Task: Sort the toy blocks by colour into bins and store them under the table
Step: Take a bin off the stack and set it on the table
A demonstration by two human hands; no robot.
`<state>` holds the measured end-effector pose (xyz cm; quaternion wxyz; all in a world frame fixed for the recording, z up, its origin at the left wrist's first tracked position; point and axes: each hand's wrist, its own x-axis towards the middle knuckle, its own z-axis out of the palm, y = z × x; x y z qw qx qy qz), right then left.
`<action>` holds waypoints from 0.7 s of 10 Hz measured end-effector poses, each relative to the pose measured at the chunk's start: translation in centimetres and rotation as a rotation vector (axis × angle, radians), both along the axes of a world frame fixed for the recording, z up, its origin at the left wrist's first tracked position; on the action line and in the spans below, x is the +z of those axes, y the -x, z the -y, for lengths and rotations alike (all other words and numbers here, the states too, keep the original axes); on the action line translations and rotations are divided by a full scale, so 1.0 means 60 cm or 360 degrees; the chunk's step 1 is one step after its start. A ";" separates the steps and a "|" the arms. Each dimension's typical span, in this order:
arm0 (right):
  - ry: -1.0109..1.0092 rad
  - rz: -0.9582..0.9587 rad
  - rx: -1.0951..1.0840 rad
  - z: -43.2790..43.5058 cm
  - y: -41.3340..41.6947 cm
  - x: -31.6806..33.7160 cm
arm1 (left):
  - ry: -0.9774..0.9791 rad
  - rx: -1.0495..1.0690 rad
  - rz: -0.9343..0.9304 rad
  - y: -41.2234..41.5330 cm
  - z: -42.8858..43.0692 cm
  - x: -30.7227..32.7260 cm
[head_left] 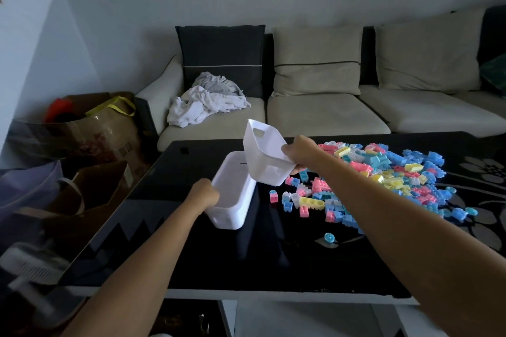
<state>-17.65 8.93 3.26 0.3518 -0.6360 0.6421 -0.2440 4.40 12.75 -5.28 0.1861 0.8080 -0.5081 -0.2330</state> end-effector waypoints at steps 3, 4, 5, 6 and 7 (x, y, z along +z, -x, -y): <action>-0.0080 -0.0130 0.0241 -0.066 -0.085 -0.096 | -0.0088 0.0294 0.0201 -0.120 -0.066 0.005; -0.0087 -0.0024 0.0190 -0.088 -0.116 -0.122 | -0.0094 0.0322 0.0174 -0.128 -0.083 0.008; -0.0108 -0.0006 0.0206 -0.107 -0.130 -0.130 | -0.0116 0.0313 0.0209 -0.124 -0.093 0.012; -0.0200 0.0035 0.0184 -0.110 -0.133 -0.138 | -0.0139 0.0310 0.0255 -0.114 -0.101 0.020; -0.0163 -0.0214 0.0374 -0.110 -0.100 -0.123 | -0.0021 0.0286 0.0325 -0.089 -0.103 0.036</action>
